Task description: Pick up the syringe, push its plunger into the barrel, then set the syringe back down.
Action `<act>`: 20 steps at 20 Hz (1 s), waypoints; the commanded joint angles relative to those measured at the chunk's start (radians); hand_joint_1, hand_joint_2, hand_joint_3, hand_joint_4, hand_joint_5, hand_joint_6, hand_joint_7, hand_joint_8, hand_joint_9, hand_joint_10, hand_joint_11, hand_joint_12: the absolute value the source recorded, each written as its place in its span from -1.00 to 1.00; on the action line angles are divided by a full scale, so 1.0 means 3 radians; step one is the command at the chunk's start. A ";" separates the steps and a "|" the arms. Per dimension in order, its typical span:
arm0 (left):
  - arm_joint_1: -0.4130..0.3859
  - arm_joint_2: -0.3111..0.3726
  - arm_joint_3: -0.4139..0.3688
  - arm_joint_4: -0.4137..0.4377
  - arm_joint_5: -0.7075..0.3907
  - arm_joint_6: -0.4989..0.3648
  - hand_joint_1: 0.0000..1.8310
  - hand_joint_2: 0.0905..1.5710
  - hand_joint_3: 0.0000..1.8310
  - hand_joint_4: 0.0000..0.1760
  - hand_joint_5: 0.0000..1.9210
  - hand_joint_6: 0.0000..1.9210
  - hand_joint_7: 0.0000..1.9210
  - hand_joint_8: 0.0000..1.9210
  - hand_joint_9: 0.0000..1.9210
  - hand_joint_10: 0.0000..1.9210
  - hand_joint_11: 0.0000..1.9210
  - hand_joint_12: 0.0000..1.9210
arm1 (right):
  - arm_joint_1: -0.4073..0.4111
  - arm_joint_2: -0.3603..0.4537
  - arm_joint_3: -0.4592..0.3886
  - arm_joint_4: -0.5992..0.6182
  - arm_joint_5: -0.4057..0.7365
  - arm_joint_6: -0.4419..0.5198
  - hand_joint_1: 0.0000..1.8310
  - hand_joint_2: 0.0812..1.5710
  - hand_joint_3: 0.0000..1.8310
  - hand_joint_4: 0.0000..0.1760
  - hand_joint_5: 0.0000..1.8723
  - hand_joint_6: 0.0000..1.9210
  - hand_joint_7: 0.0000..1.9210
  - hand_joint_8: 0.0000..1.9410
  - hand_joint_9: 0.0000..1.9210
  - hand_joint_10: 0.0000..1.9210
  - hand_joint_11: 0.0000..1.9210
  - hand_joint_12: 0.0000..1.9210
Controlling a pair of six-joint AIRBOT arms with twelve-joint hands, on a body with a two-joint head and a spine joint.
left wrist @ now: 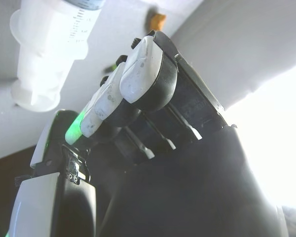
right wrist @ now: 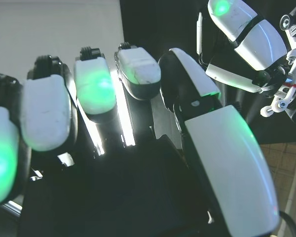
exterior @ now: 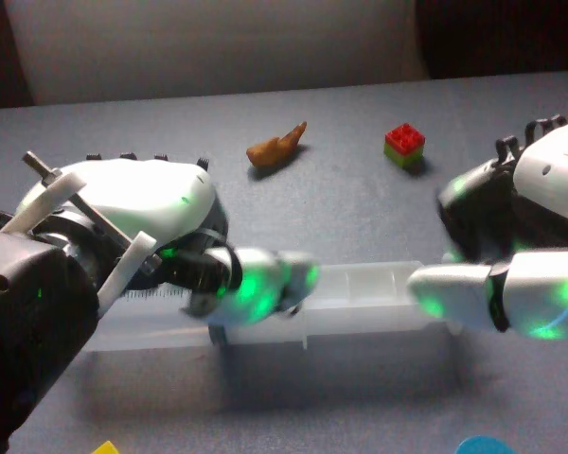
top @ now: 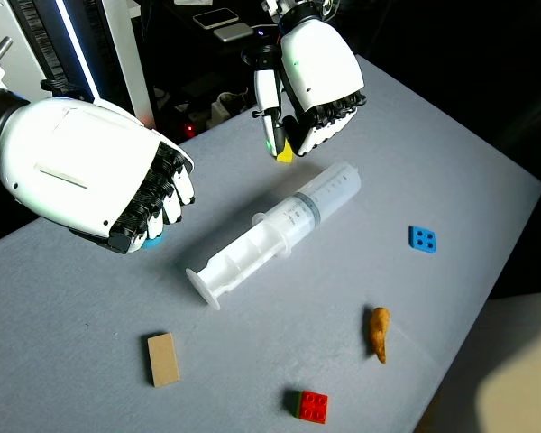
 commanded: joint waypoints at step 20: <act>0.0145 -0.0362 0.0113 0.0296 -0.0479 -0.0008 -0.52 0.28 -1.00 -1.00 -1.00 -1.00 -1.00 -1.00 -1.00 -1.00 -0.99 -1.00 | -0.0246 -0.0260 0.0218 0.0209 0.0901 0.0391 -1.00 0.31 -1.00 -1.00 -0.97 -1.00 -0.97 -1.00 -0.96 -1.00 -1.00 -0.70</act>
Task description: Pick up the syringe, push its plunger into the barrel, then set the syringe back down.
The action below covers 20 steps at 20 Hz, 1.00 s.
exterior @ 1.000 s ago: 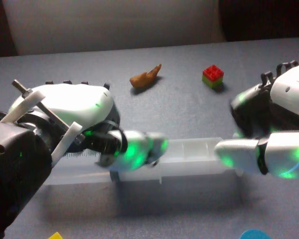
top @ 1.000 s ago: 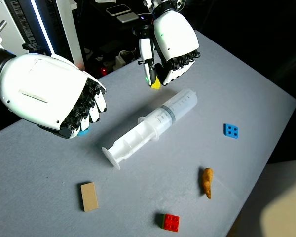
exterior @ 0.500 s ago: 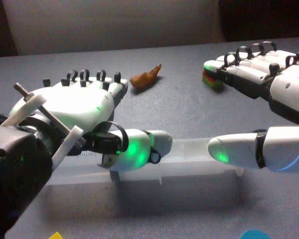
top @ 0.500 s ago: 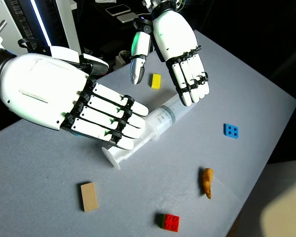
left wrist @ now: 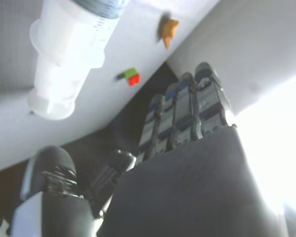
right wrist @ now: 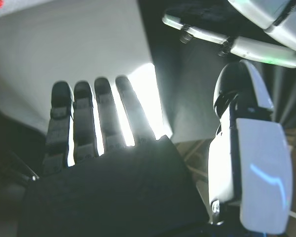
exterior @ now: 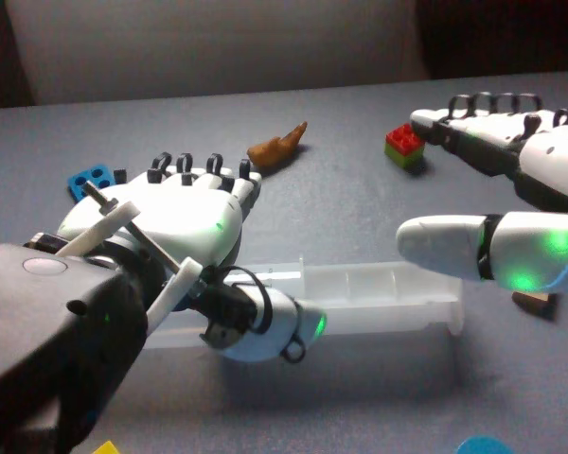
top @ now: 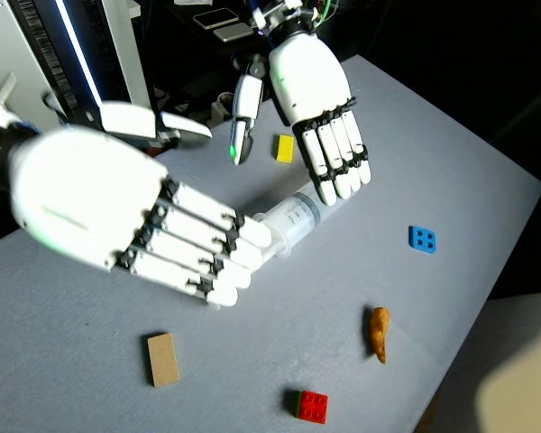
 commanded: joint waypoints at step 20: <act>0.0365 -0.0396 0.0404 0.0322 -0.0161 -0.0263 -0.38 0.38 -1.00 -1.00 -1.00 -1.00 -1.00 -1.00 -1.00 -1.00 -1.00 -1.00 | -0.0010 0.0017 0.0013 -0.0151 0.0373 -0.0117 -0.93 0.29 -1.00 -1.00 -0.94 -1.00 -0.94 -1.00 -0.93 -1.00 -1.00 -0.64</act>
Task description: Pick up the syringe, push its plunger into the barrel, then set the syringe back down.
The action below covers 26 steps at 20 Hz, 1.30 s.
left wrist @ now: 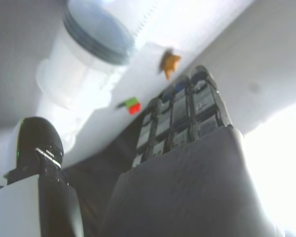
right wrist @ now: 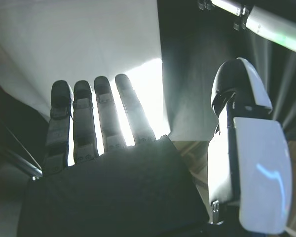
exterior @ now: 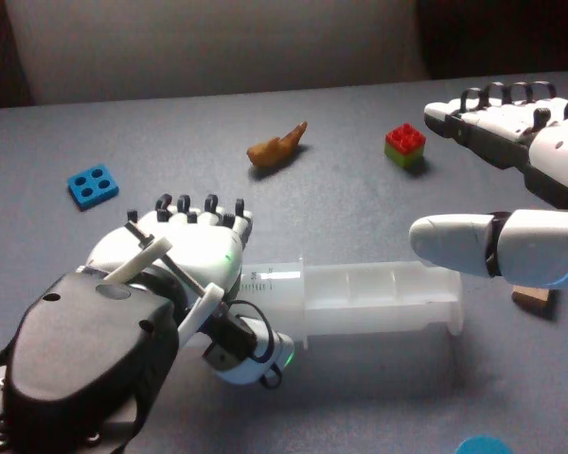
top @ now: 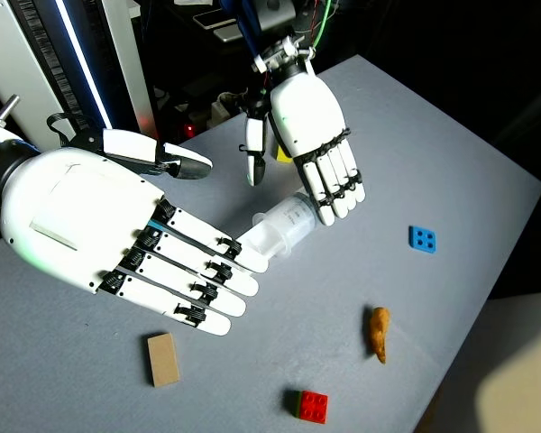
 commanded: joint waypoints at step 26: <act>0.0489 -0.0258 0.0418 0.0829 0.0018 -0.0367 -0.34 0.33 -1.00 -1.00 -1.00 -1.00 -1.00 -1.00 -1.00 -1.00 -1.00 -1.00 | 0.0007 0.0025 -0.0027 -0.0128 0.0252 0.0242 -0.91 0.28 -1.00 -1.00 -0.94 -1.00 -0.95 -1.00 -0.93 -1.00 -1.00 -0.62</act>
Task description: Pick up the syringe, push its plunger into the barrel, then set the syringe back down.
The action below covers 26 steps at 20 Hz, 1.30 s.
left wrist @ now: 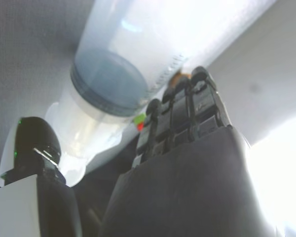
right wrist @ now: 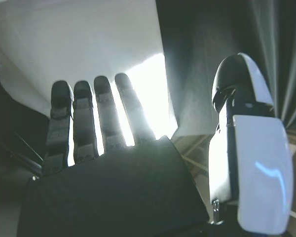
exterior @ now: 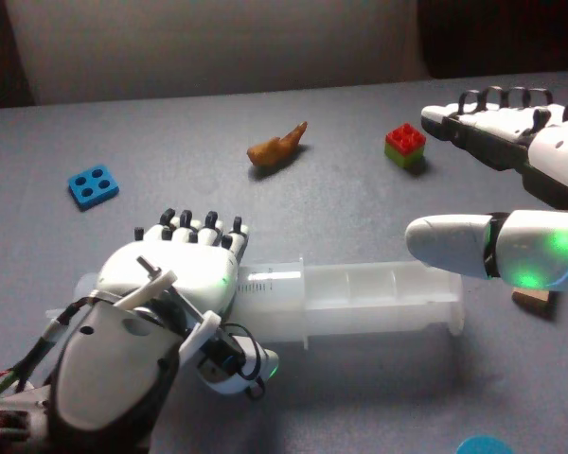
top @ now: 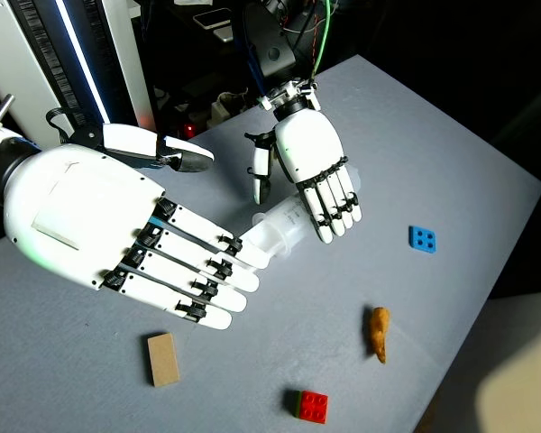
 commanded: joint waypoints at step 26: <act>0.0135 -0.0180 0.0243 0.0367 -0.0043 -0.0048 -0.34 0.30 -1.00 -1.00 -1.00 -1.00 -1.00 -1.00 -1.00 -1.00 -1.00 -1.00 | 0.0019 0.0021 -0.0011 -0.0121 0.0264 0.0048 -0.91 0.31 -1.00 -1.00 -0.95 -1.00 -0.96 -1.00 -0.96 -1.00 -1.00 -0.64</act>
